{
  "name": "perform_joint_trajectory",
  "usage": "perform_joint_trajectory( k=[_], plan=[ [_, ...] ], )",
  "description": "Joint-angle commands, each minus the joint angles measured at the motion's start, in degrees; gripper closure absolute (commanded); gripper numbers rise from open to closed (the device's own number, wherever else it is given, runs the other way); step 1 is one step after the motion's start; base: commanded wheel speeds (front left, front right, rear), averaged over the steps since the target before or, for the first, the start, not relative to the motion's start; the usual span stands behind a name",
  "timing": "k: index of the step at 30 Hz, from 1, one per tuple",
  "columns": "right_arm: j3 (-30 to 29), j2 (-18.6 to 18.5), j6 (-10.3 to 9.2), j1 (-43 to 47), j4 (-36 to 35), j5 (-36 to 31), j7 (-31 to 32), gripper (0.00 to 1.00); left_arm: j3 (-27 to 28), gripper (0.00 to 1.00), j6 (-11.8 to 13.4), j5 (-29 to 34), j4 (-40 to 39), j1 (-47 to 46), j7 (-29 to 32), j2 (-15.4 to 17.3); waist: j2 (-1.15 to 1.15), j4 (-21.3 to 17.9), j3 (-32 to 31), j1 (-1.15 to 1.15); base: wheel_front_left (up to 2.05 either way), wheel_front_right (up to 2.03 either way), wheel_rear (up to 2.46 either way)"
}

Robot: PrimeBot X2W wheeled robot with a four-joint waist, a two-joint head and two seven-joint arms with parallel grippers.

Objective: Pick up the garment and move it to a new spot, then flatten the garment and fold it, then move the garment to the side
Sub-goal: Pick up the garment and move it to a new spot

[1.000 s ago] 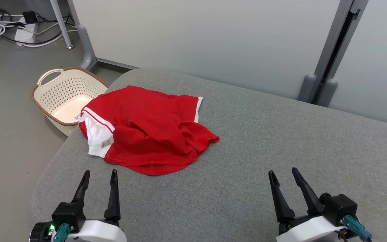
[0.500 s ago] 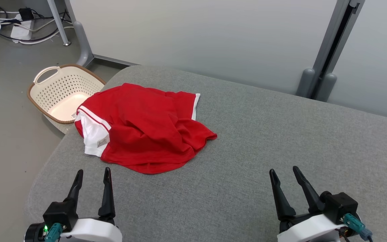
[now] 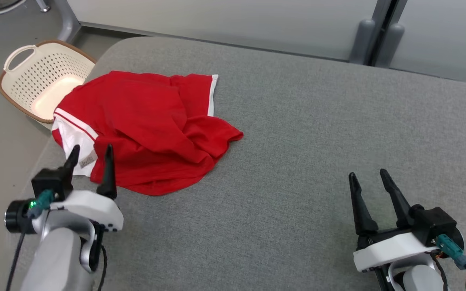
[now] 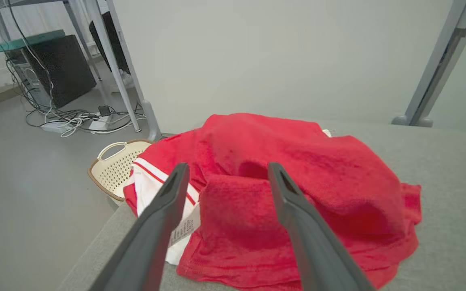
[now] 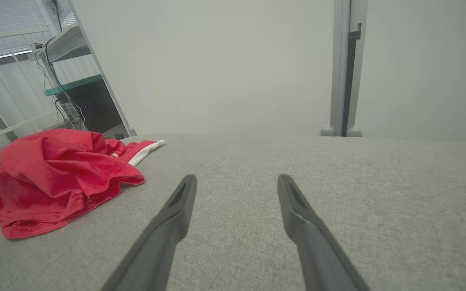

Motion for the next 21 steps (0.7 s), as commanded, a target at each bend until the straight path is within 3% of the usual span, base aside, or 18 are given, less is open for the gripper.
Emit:
perform_joint_trajectory(
  k=[1,11,18,19,20,21],
  plan=[
    [-0.4,-0.6,0.0,-0.9,-0.3,-0.3,-0.1,0.0,0.1,0.0,-0.6,0.3,1.8,-3.4,1.1,1.0,0.0,-1.9,3.3,0.0,0.0,0.0,0.0],
    [-2.2,-1.2,0.0,-3.3,-2.2,-1.7,-0.1,0.0,2.0,0.0,-3.0,-3.4,16.0,-17.8,11.6,6.4,0.0,-5.9,10.6,0.0,0.0,0.0,0.0],
    [-2.5,-1.4,0.0,-4.0,-3.0,-1.8,-0.1,0.0,2.4,0.0,-3.9,-4.9,23.3,-22.5,13.8,8.5,0.0,-7.2,13.1,0.0,0.0,0.0,0.0],
    [-2.7,-1.5,-0.01,-4.1,-2.9,-1.8,-0.1,0.0,2.2,0.57,-4.3,-5.2,25.3,-23.5,14.0,8.4,0.0,-7.2,13.4,0.0,0.0,0.0,0.0],
    [-2.7,-1.5,-0.01,-4.1,-2.8,-1.8,-0.1,0.0,2.2,0.87,-4.4,-5.4,26.0,-24.0,13.5,8.5,0.0,-7.3,13.4,0.0,0.0,0.0,0.0],
    [-2.5,-1.4,-0.01,-4.2,-2.6,-1.9,-0.1,0.0,2.0,1.0,-4.5,-5.3,26.6,-24.1,12.8,8.7,0.0,-7.5,13.2,0.0,0.0,0.0,0.0]
  ],
)
